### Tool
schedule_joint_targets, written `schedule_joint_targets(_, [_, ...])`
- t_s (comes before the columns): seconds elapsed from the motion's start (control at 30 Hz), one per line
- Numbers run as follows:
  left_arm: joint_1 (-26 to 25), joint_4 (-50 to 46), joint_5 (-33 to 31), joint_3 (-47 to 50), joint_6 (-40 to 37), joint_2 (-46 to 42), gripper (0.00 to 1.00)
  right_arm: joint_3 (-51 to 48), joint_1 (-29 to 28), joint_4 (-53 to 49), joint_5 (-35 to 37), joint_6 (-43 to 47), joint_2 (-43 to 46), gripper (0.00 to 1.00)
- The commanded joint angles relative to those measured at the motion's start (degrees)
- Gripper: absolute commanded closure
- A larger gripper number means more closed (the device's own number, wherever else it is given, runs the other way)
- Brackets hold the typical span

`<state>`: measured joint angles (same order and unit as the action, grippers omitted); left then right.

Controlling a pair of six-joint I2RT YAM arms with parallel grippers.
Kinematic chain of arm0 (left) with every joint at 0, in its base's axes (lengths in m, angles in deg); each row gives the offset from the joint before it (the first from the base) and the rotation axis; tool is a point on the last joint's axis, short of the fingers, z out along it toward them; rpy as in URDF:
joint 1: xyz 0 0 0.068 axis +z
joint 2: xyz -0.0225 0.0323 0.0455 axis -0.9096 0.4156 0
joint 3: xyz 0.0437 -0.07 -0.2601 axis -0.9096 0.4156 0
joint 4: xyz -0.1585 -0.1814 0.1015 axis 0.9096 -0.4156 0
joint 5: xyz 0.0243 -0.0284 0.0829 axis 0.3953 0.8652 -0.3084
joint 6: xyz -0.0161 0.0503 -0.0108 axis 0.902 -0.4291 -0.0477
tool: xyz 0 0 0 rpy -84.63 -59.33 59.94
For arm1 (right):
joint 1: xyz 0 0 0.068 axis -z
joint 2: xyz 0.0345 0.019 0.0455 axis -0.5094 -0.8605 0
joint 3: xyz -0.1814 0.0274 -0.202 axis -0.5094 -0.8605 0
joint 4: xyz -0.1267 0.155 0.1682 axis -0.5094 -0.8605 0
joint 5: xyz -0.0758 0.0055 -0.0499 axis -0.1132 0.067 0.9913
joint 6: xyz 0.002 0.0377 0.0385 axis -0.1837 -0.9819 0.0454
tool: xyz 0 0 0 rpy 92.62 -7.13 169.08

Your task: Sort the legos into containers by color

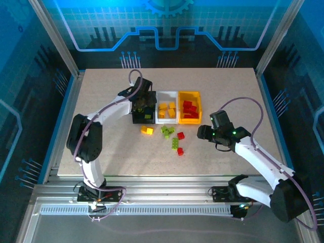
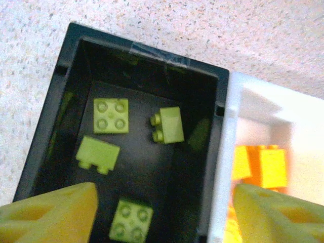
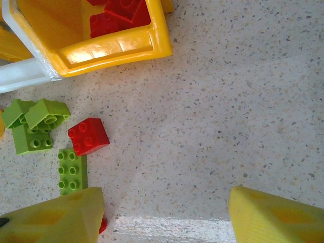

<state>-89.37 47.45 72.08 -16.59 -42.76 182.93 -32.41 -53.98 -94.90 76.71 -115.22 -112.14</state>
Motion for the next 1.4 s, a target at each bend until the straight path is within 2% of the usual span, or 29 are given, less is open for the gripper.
schedule_joint_targets(0.0, [-2.35,1.00,2.99,5.96,1.72,-9.30,0.18,1.21,-0.40,-0.52,0.68,-0.76,0.41,0.33])
schedule_joint_targets(0.17, [-5.85,2.61,3.84,19.07,4.21,-18.52,0.06,0.70,-0.24,0.72,0.04,-1.05,-0.37,0.33])
schedule_joint_targets(0.3, [-7.25,6.77,4.74,28.60,4.71,-23.25,0.08,0.79,-0.20,1.39,-0.43,-1.12,-1.36,0.33])
schedule_joint_targets(0.47, [-7.49,13.47,2.69,35.69,2.99,-23.17,0.09,1.33,-0.16,1.79,-0.58,-1.40,-1.96,0.33])
schedule_joint_targets(0.57, [-6.85,15.39,1.16,36.29,2.87,-20.01,0.11,1.55,-0.28,1.39,-0.49,-1.49,-1.84,0.33])
schedule_joint_targets(0.63, [-6.26,15.64,0.35,36.11,4.13,-17.99,0.16,1.53,-0.29,0.83,-0.27,-1.42,-1.20,0.34])
schedule_joint_targets(0.77, [-6.13,19.13,-0.29,36.38,4.70,-16.40,0.20,1.35,-0.28,-0.20,0.28,-1.22,0.16,0.33])
schedule_joint_targets(0.87, [-6.08,19.03,-1.85,35.17,4.92,-14.34,0.26,1.40,-0.13,-0.58,0.48,-1.12,0.76,0.33])
schedule_joint_targets(1.13, [-6.03,18.45,-5.77,34.99,6.81,-11.43,0.35,1.28,-0.18,-0.49,0.22,-1.14,1.09,0.33])
schedule_joint_targets(1.37, [-6.47,18.88,-0.47,36.07,7.86,-8.33,0.47,1.31,-0.16,-0.32,0.13,-1.03,1.25,0.34])
